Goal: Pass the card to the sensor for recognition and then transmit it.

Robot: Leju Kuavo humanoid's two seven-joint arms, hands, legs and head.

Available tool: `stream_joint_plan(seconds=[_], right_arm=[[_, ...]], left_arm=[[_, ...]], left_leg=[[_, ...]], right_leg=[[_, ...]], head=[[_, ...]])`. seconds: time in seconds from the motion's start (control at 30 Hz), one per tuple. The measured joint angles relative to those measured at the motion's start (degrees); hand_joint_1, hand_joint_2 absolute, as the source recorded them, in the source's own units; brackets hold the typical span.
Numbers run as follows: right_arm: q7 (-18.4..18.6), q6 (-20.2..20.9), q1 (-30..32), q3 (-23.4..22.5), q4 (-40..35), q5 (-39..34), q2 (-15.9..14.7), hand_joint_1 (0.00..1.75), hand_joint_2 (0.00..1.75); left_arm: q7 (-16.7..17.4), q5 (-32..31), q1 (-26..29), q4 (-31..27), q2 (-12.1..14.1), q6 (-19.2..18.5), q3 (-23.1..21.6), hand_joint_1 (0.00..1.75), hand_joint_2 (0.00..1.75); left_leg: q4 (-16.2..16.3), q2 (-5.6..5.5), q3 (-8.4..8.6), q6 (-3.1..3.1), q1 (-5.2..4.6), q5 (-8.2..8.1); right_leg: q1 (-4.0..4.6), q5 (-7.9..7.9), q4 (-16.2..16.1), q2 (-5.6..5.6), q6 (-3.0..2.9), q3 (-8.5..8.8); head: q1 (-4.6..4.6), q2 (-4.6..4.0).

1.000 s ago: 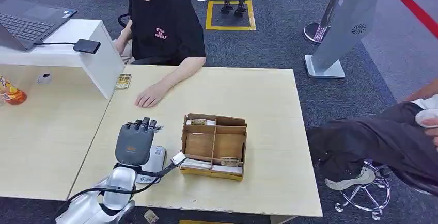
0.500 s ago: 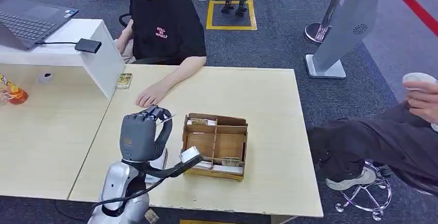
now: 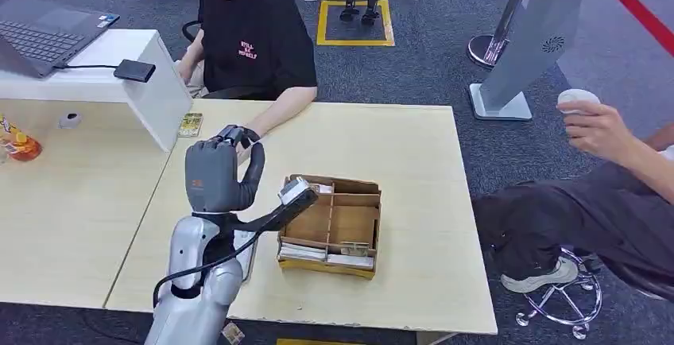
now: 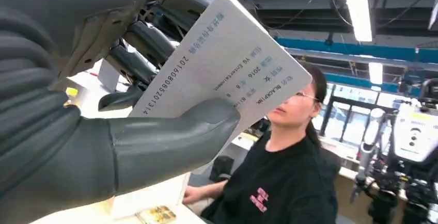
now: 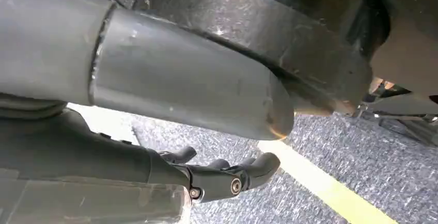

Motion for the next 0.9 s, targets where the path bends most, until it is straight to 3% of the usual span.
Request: stream_joint_plan(seconds=[0.43,0.9], right_arm=[[-0.3,-0.7,-0.8,4.6,3.4,0.0,-1.7,0.0,0.0],[-0.8,-0.7,-1.1,6.6,4.8,0.0,-2.9,0.0,0.0]], left_arm=[[4.0,-5.2,-7.9,12.8,-1.4,2.3,3.4,1.75,1.75],[5.8,-8.3,-12.2,19.8,-1.9,2.6,5.9,1.75,1.75]], left_leg=[[0.0,0.0,-0.01,0.03,0.0,0.03],[0.0,0.0,-0.01,0.03,0.0,0.03]], right_leg=[[0.0,0.02,0.0,0.02,0.02,0.0],[0.0,0.02,0.0,0.03,0.02,-0.01]], head=[[0.0,0.0],[0.0,0.0]])
